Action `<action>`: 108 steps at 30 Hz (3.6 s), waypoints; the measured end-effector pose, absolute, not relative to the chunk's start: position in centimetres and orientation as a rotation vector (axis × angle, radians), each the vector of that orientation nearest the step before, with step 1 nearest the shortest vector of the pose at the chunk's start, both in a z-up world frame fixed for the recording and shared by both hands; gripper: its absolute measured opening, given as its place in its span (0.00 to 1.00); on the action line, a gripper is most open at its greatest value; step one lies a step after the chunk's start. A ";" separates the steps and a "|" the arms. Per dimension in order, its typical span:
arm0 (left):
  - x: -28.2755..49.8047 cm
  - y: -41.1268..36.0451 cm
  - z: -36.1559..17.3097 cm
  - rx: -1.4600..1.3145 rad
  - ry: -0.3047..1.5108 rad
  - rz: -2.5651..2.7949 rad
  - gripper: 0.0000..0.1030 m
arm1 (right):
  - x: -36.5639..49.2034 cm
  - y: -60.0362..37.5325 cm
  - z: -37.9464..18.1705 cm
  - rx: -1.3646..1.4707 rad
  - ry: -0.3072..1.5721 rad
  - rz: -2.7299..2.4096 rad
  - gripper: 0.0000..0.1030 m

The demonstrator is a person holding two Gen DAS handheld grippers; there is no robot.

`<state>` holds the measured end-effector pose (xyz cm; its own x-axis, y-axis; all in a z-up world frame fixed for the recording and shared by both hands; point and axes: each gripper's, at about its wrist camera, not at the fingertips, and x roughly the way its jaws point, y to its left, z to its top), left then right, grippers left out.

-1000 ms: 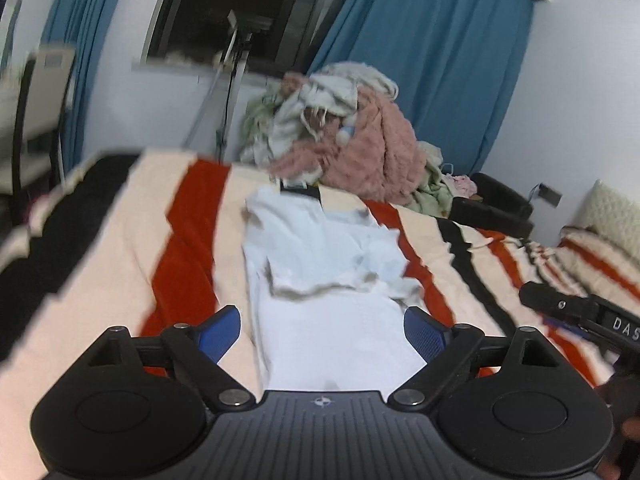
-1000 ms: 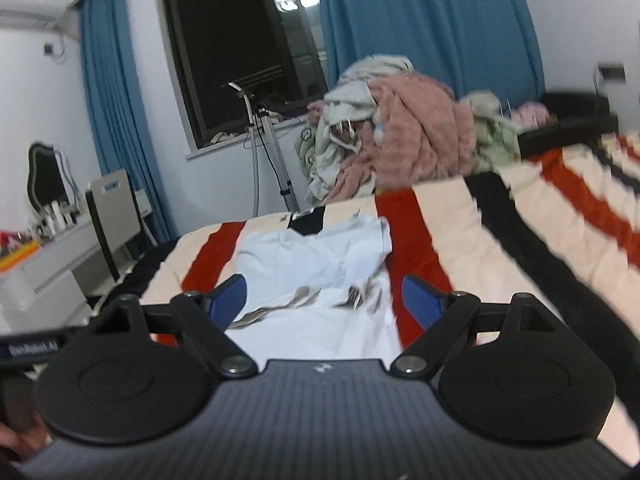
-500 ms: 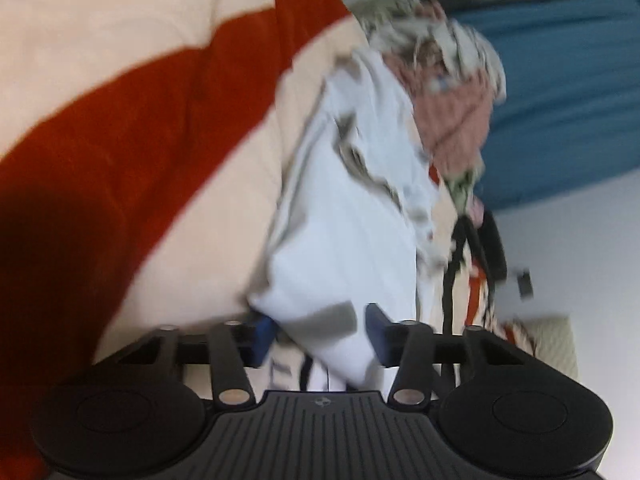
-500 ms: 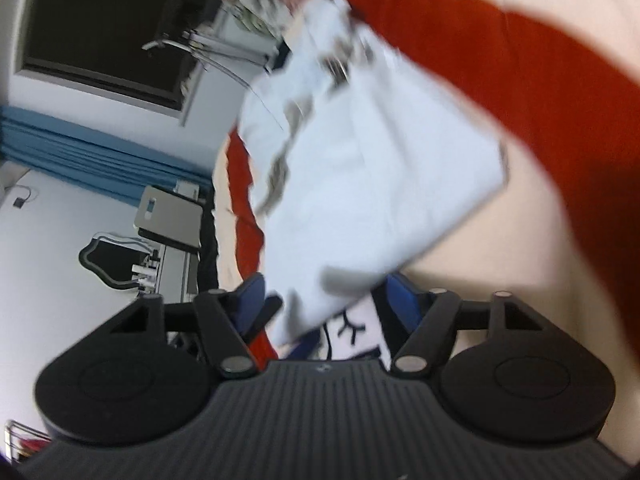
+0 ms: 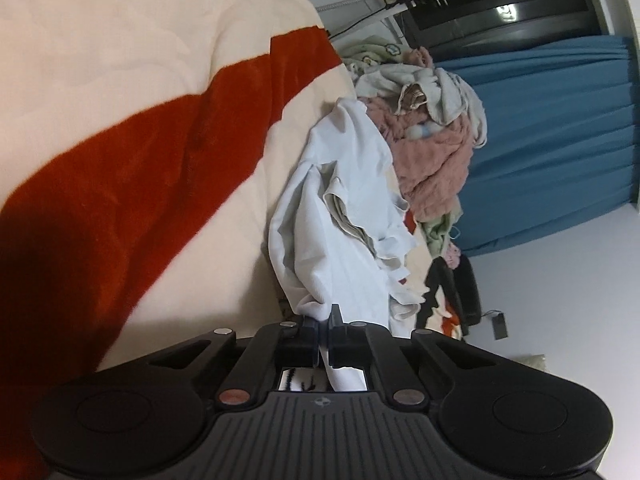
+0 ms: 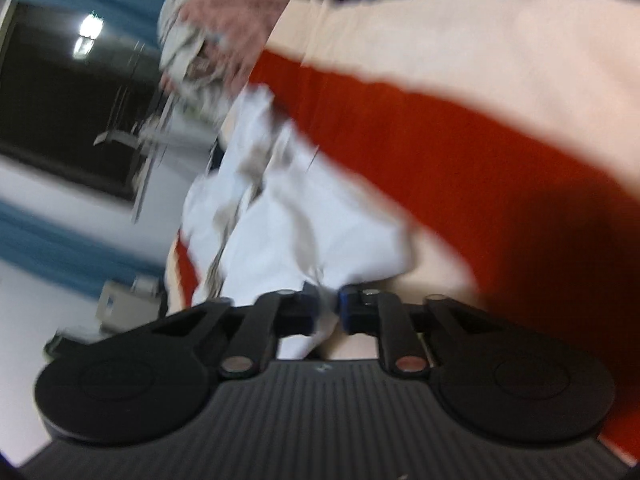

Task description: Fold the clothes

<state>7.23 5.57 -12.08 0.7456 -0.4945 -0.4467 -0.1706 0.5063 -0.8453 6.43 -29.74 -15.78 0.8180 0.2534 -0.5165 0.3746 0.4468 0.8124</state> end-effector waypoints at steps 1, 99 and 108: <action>7.1 5.5 -12.0 -1.041 0.729 -0.215 0.04 | 6.2 -30.2 -15.7 1.139 0.628 -0.106 0.11; 21.8 7.1 -7.9 -0.656 0.666 -0.263 0.35 | 19.8 -33.6 -13.3 1.031 0.617 0.055 0.23; 21.1 5.2 -8.7 -0.568 0.669 -0.300 0.39 | 19.2 -33.9 -11.4 1.004 0.563 0.222 0.81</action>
